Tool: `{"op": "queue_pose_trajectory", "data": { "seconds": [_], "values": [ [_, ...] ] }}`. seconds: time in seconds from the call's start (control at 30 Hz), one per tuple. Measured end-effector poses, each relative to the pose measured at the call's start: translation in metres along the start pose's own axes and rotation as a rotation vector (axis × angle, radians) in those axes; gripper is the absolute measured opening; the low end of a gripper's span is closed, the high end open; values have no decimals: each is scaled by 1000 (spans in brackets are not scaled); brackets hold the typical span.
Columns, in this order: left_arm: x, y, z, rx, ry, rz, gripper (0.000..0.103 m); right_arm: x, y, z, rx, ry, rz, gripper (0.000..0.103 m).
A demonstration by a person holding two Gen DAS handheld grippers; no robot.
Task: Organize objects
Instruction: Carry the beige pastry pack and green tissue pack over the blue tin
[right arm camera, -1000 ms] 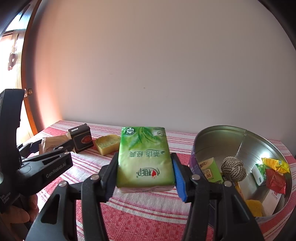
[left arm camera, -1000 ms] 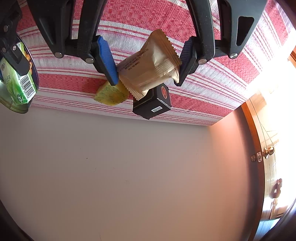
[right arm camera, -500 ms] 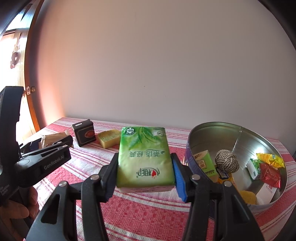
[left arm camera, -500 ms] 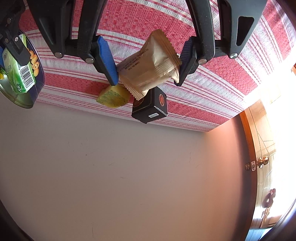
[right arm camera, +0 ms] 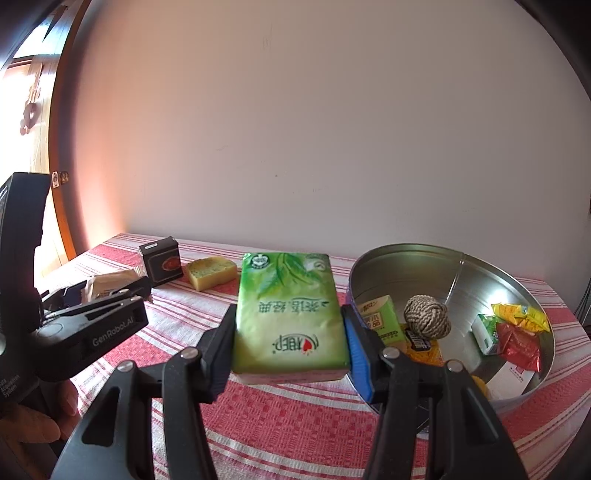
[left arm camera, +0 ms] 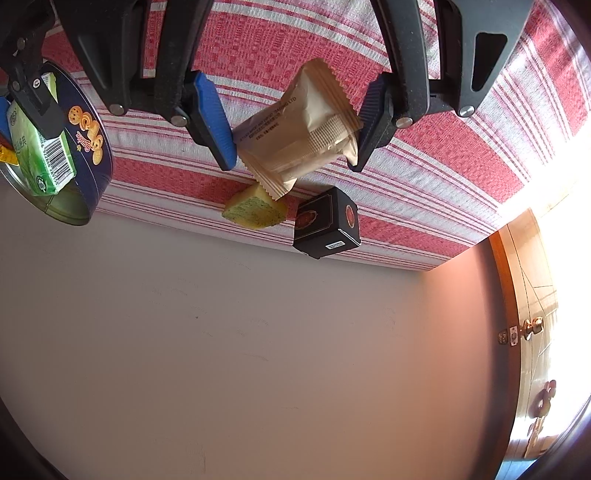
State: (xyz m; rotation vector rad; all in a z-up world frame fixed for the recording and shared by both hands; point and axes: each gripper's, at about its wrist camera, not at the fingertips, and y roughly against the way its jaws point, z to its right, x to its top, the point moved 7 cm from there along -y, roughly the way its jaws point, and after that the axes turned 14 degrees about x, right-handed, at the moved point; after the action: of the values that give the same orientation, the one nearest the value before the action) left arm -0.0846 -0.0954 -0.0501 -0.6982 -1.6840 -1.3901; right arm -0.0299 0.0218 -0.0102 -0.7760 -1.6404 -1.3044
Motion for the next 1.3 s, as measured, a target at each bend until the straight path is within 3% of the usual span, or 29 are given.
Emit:
{"op": "queue_pose_trajectory", "data": {
  "seconds": [1.3],
  "values": [
    [1,59,89,-108,-86,65,64,2,65,69,-113,-2,107,54]
  ]
}}
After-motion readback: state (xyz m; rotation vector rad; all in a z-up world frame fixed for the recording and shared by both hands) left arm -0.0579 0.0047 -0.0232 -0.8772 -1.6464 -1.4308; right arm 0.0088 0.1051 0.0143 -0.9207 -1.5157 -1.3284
